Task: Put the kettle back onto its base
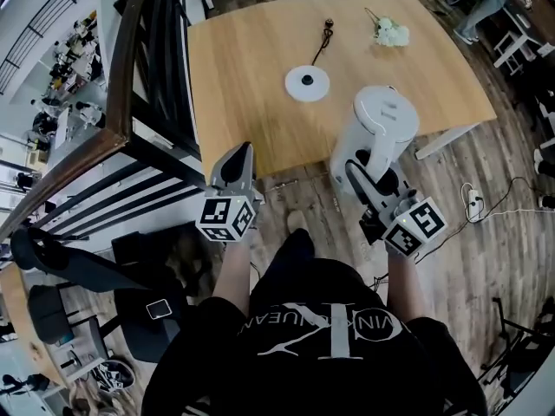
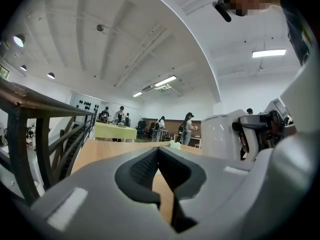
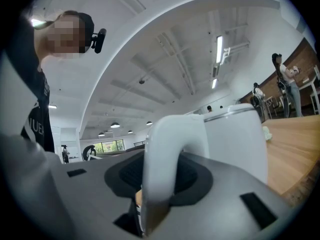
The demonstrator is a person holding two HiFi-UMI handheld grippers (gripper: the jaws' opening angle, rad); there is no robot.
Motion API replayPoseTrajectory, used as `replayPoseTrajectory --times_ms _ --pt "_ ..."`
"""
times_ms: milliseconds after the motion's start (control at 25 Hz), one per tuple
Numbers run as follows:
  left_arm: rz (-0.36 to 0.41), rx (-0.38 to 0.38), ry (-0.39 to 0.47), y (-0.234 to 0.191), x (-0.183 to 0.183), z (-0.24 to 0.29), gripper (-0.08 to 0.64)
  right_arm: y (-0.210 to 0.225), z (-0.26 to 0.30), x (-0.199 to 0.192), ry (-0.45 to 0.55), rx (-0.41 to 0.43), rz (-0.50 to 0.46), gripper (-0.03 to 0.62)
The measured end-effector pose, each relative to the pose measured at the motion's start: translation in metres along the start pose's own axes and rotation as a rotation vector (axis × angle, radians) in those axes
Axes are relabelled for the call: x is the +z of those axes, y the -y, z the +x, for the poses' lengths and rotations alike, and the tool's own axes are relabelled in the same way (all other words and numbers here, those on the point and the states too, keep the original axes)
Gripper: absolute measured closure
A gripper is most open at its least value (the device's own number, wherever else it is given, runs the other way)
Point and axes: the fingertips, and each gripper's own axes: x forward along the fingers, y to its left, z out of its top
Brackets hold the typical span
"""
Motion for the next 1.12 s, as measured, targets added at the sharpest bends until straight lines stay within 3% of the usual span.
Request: replayPoseTrajectory --times_ms 560,840,1120 --pt "-0.005 0.001 -0.044 -0.049 -0.003 0.078 0.548 0.064 0.073 0.008 -0.029 0.001 0.016 0.463" --pt "-0.052 0.038 -0.03 -0.083 -0.003 0.096 0.548 0.081 0.11 0.008 -0.034 0.026 0.012 0.463" --pt "-0.066 0.049 -0.063 -0.08 -0.016 0.113 0.548 0.099 0.127 0.008 -0.057 0.066 0.016 0.463"
